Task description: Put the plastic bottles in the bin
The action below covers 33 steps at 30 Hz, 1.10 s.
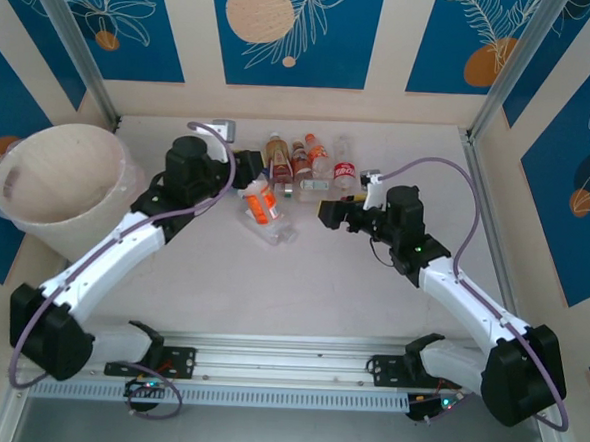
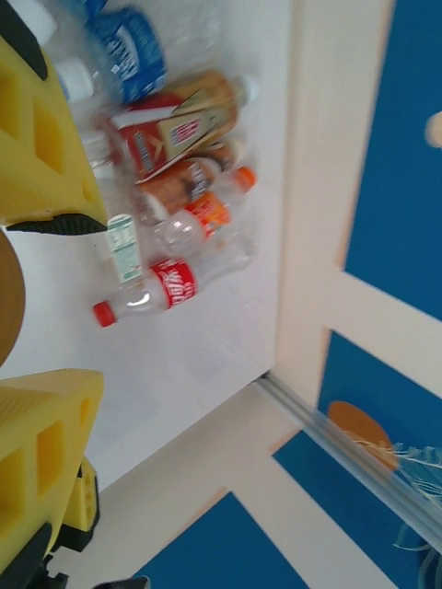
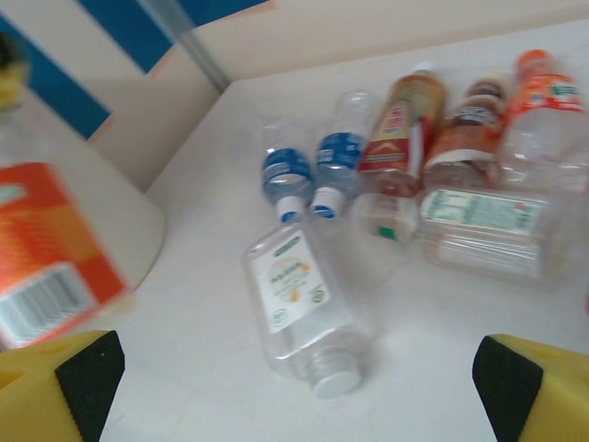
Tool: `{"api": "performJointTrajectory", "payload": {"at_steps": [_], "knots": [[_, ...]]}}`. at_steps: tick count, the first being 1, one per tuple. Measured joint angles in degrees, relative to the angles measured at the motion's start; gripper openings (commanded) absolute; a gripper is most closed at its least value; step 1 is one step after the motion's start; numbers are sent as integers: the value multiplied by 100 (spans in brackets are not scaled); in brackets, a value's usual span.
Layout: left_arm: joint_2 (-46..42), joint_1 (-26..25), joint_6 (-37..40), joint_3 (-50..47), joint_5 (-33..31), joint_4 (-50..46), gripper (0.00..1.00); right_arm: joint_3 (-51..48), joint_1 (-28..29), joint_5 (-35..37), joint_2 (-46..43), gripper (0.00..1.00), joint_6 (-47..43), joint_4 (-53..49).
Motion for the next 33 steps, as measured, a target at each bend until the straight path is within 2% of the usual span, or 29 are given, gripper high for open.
{"api": "performJointTrajectory", "payload": {"at_steps": [5,12,17,22,24,28,33], "knots": [[-533,11,444,96,-546,-385,0,-177,-133,415,-260,99,223,76],[-1099,13,1095,745,-1263,-1032,0,-214,-195,664,-315,100,400,197],[-1388,22,1965,1207,-2566,-1025,0,-315,-195,732,-313,99,463,297],[-994,116,2949,1912,-4017,-1019,0,-315,-210,734,-310,99,461,361],[-778,306,3165,2184,-4332,-1093,0,-315,-212,734,-299,100,461,376],[-498,931,3147,2627,-4470,-1504,0,-313,-221,732,-280,99,461,387],[-361,2061,2717,2927,-4483,-2127,0,-306,-221,730,-223,100,461,352]]}}
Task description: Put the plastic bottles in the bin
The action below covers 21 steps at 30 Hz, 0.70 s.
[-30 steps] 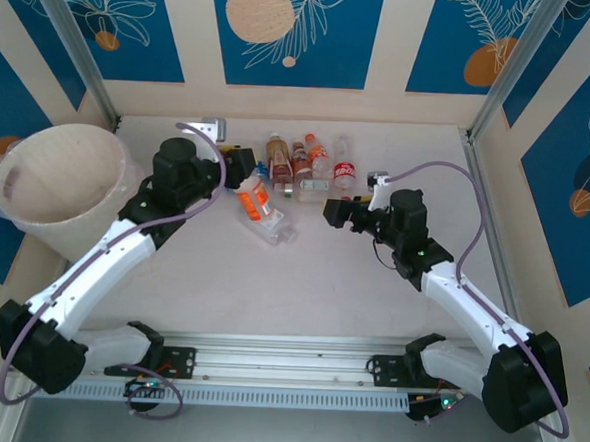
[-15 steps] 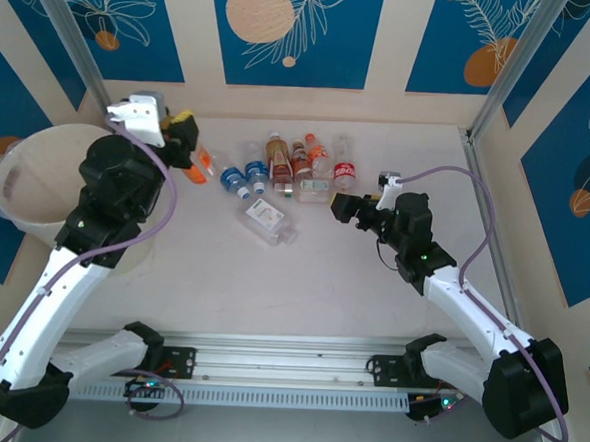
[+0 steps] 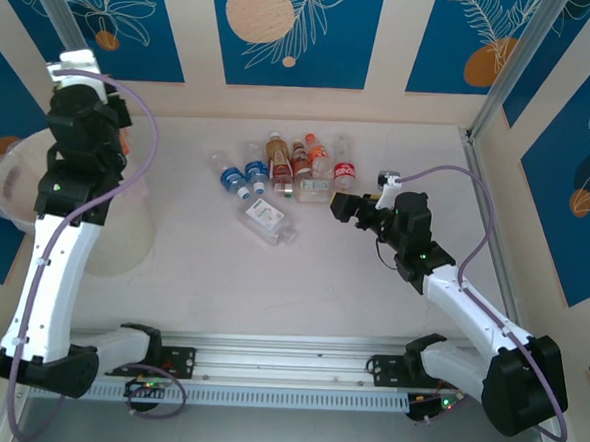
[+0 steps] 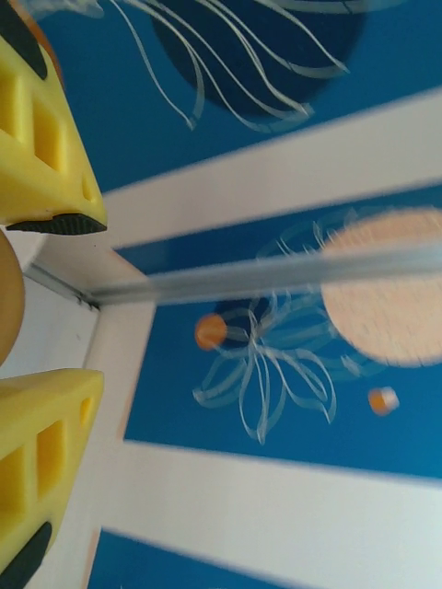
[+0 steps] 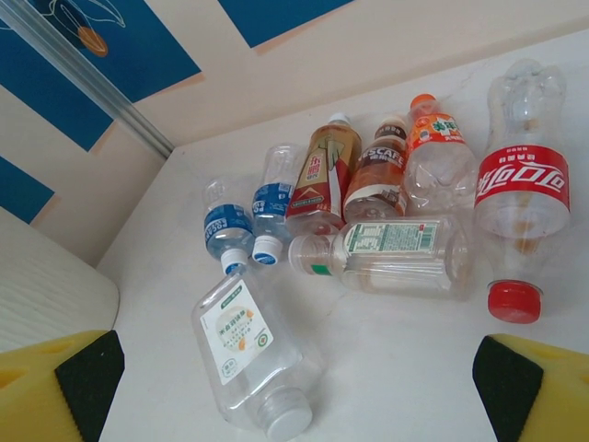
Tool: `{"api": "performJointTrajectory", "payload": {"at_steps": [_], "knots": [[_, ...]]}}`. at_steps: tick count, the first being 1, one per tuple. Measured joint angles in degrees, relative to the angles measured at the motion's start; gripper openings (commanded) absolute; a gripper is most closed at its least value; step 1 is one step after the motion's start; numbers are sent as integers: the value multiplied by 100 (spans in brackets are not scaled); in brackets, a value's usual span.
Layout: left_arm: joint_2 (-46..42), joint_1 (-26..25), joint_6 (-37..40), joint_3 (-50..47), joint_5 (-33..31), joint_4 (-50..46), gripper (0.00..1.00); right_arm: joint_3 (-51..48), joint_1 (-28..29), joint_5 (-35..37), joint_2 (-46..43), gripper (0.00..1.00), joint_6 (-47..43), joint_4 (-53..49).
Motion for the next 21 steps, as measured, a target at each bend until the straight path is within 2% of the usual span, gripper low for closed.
{"api": "performJointTrajectory", "payload": {"at_steps": [10,18,20,21], "knots": [[227,1958,-962,46,61,-1460,0,254,0,-44,317,100,-46,-85],[817,2568,-1178,-144,-391,-1937,0,614,0,-315,739,100,-90,-164],[1045,2695,-1174,-153,-509,-2052,10,739,-2,-404,846,100,-116,-216],[1119,2723,-1176,-173,-579,-2070,11,785,-4,-435,883,100,-129,-227]]}}
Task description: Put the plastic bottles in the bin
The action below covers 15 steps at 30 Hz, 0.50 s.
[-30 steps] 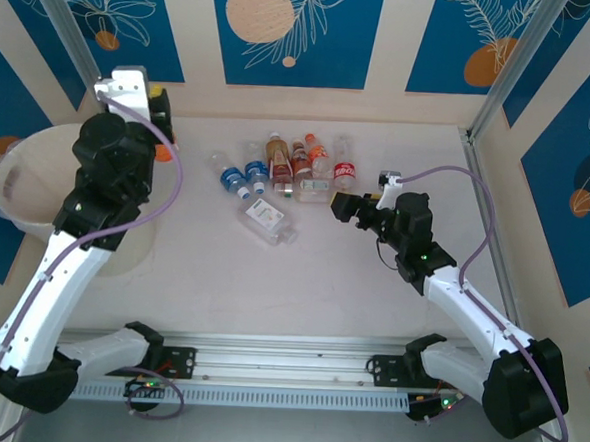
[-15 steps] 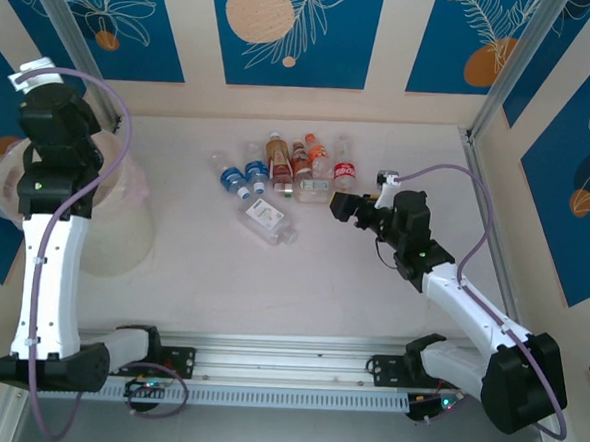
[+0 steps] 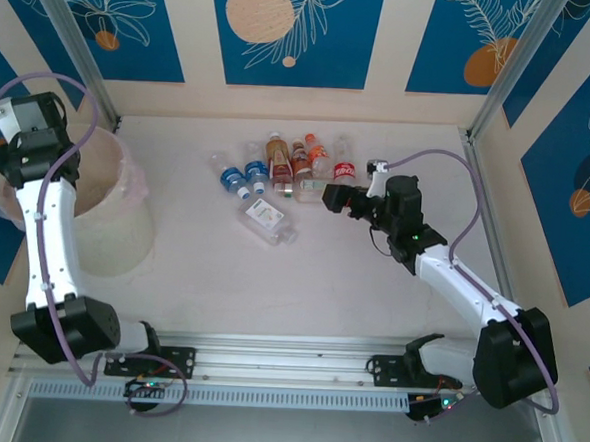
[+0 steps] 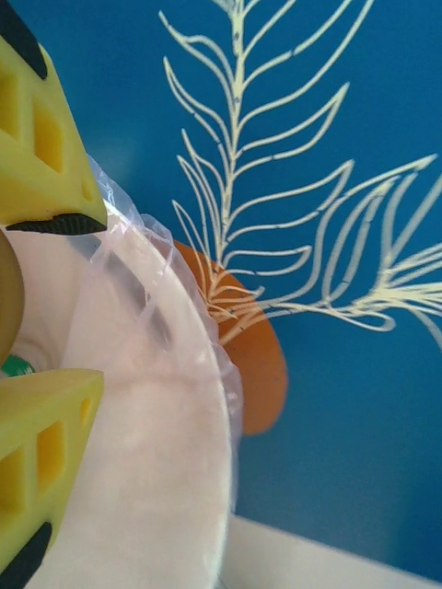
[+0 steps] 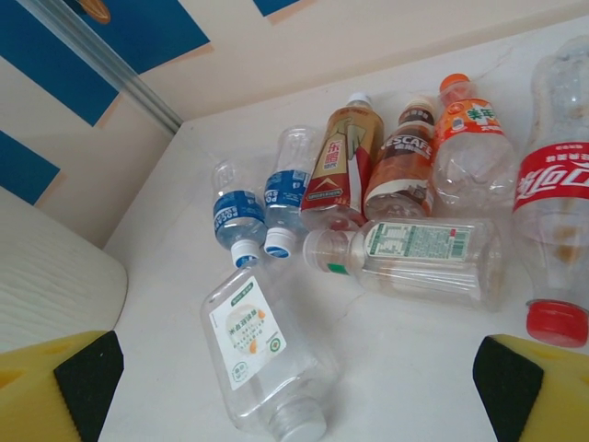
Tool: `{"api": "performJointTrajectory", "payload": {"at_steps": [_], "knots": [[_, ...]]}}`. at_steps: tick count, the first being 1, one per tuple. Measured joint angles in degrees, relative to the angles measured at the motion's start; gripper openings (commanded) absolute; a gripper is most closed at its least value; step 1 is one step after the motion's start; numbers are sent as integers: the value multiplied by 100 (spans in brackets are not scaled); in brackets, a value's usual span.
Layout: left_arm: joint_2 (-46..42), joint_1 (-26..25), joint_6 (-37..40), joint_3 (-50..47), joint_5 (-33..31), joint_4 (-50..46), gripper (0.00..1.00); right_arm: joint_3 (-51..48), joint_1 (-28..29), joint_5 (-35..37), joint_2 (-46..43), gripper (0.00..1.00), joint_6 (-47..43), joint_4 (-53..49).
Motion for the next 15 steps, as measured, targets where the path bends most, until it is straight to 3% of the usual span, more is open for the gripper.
{"api": "performJointTrajectory", "payload": {"at_steps": [3,6,10,13,15], "knots": [[166,33,22,-149,-354,-22,24,140,0,-122,105,100,-24,-63],[376,59,138,-173,-640,-103,59,205,0,-219,140,99,-22,-114],[785,55,286,83,-868,-323,86,219,0,-262,142,99,-22,-162],[929,-31,376,334,-1014,-426,99,219,2,-282,142,99,-20,-195],[931,-114,387,468,-1099,-435,100,219,4,-280,142,99,-20,-214]]}}
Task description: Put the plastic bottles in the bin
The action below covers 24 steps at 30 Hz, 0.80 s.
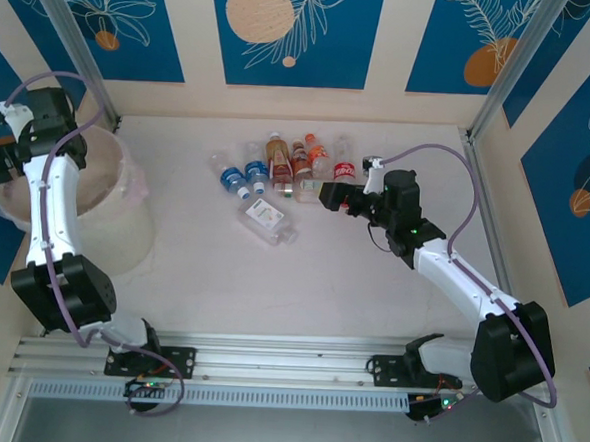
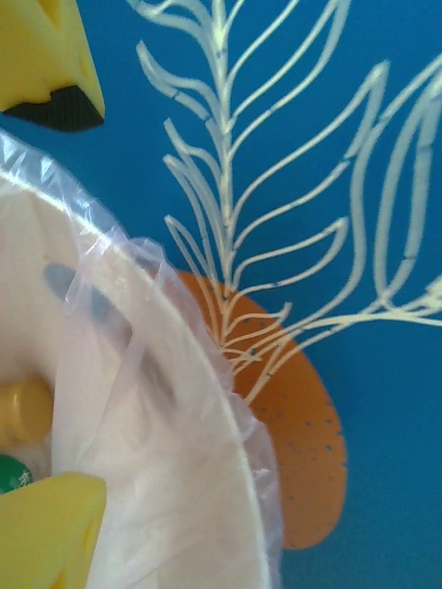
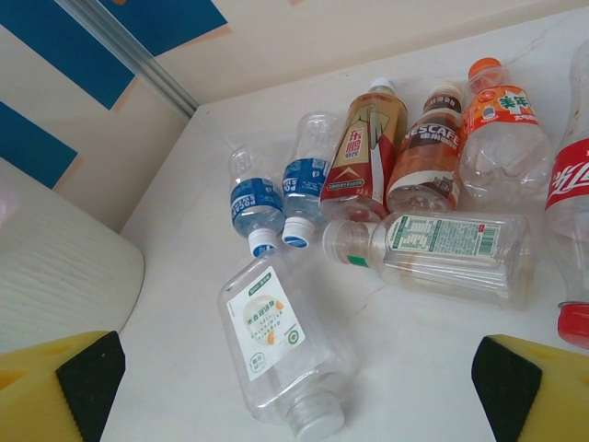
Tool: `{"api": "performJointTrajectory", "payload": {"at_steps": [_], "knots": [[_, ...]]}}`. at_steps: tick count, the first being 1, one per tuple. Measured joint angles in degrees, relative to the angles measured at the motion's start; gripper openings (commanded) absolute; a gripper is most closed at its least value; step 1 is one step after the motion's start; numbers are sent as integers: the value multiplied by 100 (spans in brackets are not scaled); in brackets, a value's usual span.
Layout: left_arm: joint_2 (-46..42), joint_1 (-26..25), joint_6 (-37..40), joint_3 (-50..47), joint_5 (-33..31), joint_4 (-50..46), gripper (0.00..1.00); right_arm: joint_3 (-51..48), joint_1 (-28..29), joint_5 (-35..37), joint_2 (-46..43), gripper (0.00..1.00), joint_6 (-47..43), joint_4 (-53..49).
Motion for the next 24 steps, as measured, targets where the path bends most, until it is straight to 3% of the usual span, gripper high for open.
{"api": "performJointTrajectory", "payload": {"at_steps": [6,11,16,22,24], "knots": [[-4,-466,24,225,-48,-4,100,0,0,85,-11,100,-2,-68],[-20,-1062,20,236,328,44,100,2,-4,374,17,99,-4,-157],[-398,-1528,-90,-63,1425,579,100,520,-229,706,684,98,114,-758],[-1329,-1526,-273,-968,2833,1296,100,1624,-566,1008,1843,91,4,-1755],[-1567,-1526,-326,-1172,3355,1473,100,2140,-632,1049,2297,78,-114,-2144]]}}
